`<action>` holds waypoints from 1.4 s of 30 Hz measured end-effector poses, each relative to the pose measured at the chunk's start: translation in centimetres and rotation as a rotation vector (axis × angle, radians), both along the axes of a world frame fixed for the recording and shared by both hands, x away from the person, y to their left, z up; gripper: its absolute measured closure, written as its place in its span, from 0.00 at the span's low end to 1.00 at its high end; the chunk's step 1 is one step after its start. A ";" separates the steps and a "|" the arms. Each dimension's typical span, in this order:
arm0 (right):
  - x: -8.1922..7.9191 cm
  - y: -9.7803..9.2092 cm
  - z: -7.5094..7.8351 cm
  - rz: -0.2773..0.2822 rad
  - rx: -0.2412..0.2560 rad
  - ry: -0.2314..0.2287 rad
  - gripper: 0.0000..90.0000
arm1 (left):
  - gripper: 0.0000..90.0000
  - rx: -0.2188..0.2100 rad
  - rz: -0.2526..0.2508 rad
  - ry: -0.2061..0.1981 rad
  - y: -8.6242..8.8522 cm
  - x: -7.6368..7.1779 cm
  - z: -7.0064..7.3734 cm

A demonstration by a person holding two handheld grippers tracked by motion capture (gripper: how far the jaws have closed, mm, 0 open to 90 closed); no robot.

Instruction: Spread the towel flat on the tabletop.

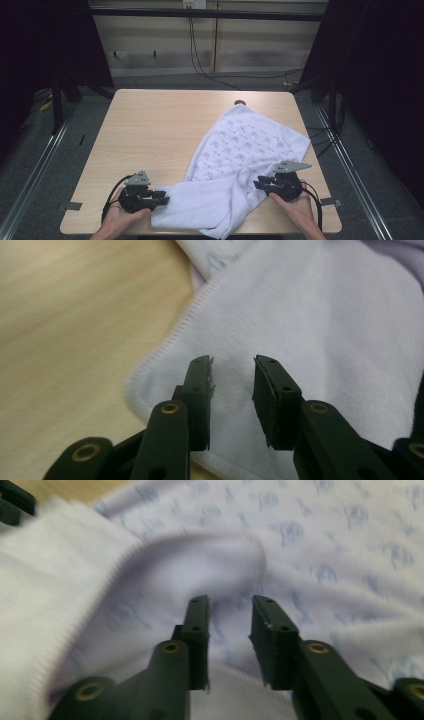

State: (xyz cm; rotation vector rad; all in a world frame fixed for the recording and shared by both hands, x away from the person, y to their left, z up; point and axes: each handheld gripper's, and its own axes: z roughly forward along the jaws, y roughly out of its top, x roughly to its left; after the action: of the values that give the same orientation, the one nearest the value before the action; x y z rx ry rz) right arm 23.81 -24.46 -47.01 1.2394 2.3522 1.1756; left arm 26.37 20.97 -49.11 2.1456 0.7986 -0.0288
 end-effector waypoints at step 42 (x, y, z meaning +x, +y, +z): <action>4.2 4.0 -1.6 -0.011 -0.062 0.127 0.54 | 0.99 -0.159 0.087 -0.059 3.3 1.8 1.8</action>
State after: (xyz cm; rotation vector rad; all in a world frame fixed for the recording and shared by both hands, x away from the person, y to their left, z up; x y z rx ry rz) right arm 28.03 -20.50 -48.64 1.3415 2.4481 1.0411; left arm 28.21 24.25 -47.30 1.9523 0.8263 0.0153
